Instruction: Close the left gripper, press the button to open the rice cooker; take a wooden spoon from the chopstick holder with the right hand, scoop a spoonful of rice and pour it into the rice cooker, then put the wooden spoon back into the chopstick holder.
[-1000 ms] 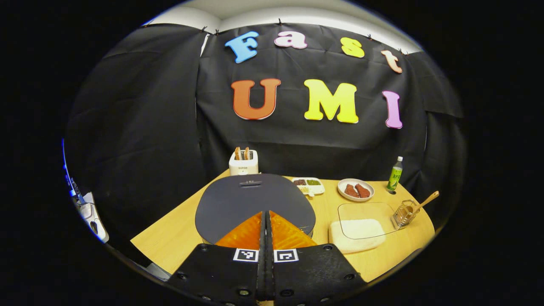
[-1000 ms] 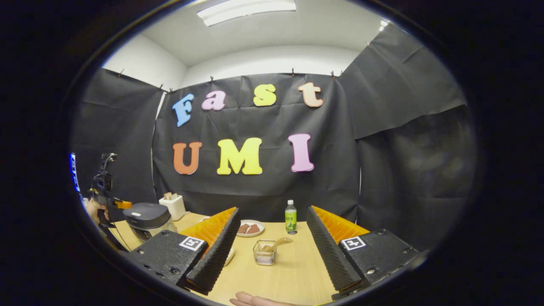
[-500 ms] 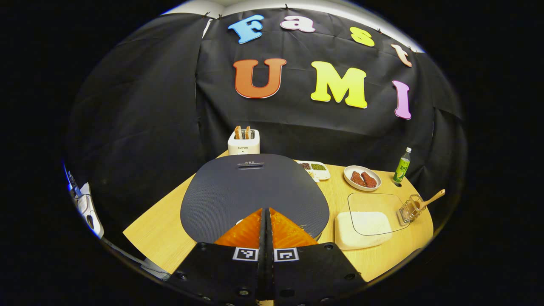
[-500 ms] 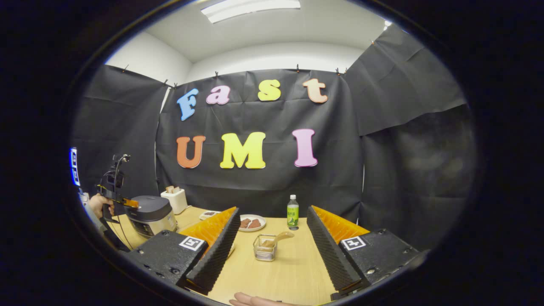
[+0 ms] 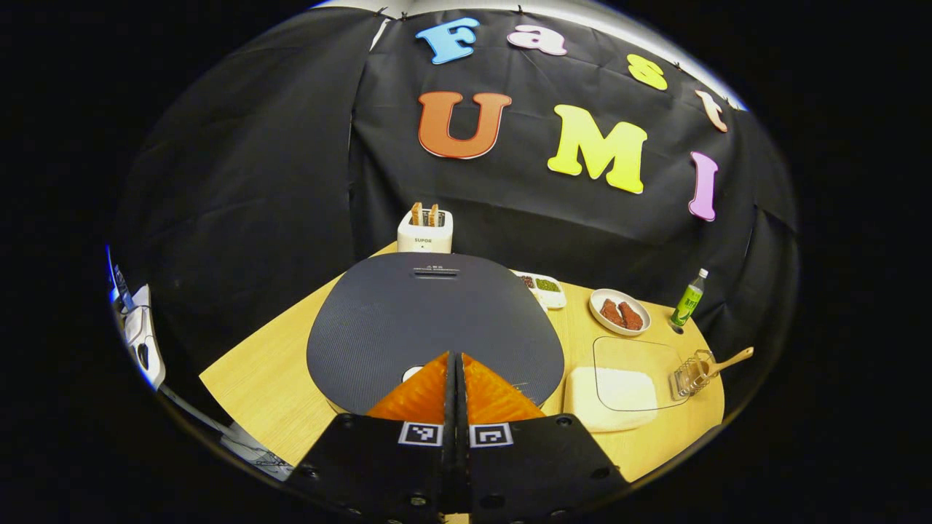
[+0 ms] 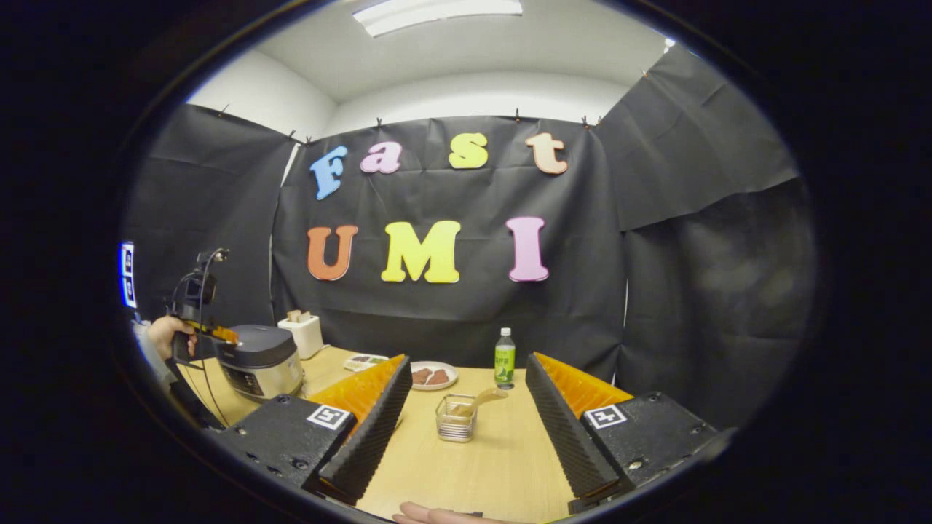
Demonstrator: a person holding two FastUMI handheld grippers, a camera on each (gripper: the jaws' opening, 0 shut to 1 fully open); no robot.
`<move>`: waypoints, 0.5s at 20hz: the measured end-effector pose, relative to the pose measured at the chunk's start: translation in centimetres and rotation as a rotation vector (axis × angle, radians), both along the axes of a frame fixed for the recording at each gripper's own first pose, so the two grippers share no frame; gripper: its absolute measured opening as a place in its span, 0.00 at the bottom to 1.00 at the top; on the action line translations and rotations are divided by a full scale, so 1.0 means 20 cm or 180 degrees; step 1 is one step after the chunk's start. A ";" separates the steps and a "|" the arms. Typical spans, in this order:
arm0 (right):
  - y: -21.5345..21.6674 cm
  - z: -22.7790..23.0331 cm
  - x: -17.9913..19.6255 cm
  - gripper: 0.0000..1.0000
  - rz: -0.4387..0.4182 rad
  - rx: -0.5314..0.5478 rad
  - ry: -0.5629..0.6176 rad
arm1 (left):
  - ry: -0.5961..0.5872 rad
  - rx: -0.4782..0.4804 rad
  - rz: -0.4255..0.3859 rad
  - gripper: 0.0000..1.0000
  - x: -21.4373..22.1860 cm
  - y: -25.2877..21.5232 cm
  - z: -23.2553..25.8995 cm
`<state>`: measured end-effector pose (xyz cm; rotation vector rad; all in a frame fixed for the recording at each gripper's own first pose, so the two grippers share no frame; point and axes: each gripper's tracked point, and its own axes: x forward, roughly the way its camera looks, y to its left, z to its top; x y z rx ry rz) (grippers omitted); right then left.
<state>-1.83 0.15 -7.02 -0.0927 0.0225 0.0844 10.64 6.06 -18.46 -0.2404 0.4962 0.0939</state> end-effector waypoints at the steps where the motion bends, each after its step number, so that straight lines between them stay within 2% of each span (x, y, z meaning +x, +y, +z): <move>1: 0.00 -0.05 0.00 1.00 0.0000 -0.0027 0.0054 | -0.0073 -0.0051 0.0041 0.00 -0.02 0.00 0.05; 3: -0.01 -0.11 0.01 1.00 -0.0022 -0.0045 0.0133 | -0.0342 -0.0097 0.0031 0.16 -0.06 -0.07 0.23; 5: -0.03 -0.18 0.03 1.00 -0.0045 -0.0021 0.0222 | -0.0623 0.0065 0.0046 0.49 -0.07 -0.09 0.41; 8: -0.06 -0.25 0.06 1.00 -0.0071 0.0069 0.0333 | -0.0783 0.0216 -0.0006 0.98 -0.20 -0.15 0.57; 10: -0.07 -0.30 0.09 1.00 -0.0081 0.0077 0.0381 | -0.0950 0.0349 -0.0032 0.95 -0.27 -0.16 0.65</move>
